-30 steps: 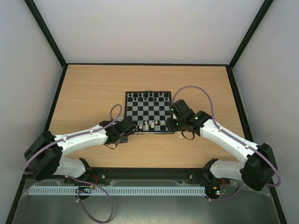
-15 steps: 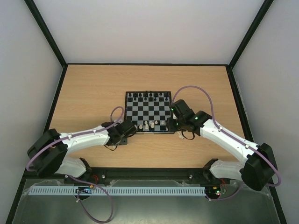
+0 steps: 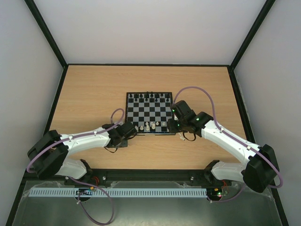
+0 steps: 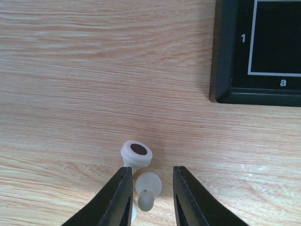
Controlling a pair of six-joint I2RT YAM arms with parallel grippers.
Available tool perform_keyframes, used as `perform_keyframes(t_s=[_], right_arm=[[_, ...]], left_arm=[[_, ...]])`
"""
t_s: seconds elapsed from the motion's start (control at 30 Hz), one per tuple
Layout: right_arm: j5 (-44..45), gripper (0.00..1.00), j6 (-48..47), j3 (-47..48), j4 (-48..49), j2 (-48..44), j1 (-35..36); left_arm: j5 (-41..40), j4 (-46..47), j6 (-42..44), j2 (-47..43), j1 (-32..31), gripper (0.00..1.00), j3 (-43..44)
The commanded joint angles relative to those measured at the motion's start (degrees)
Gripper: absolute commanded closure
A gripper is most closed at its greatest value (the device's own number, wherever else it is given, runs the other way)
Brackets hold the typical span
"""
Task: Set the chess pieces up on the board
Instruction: Pick up the chess piece at the center of the board.
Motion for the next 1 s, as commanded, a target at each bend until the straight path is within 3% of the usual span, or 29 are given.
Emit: perform_keyframes(t_s=[0.0, 0.2, 0.4, 0.67, 0.97], right_arm=[[-0.6, 0.62, -0.4, -0.7, -1.3, 0.1, -0.1], [-0.7, 0.63, -0.4, -0.7, -1.3, 0.0, -0.1], [-0.9, 0.63, -0.4, -0.8, -1.2, 0.1, -0.1], [-0.9, 0.63, -0.4, -0.9, -1.1, -0.1, -0.1], [-0.9, 0.63, -0.4, -0.9, -1.1, -0.4, -0.1]], left_arm=[[0.7, -1.6, -0.5, -0.6, 0.2, 0.71, -1.0], [0.6, -2.8, -1.3, -1.7, -0.3, 0.69, -0.9], [1.1, -2.8, -1.9, -2.5, -0.6, 0.78, -2.1], [1.1, -3.2, -2.3, -2.4, -1.1, 0.78, -2.0], [0.1, -1.8, -1.6, -1.1, -1.1, 0.95, -0.4]])
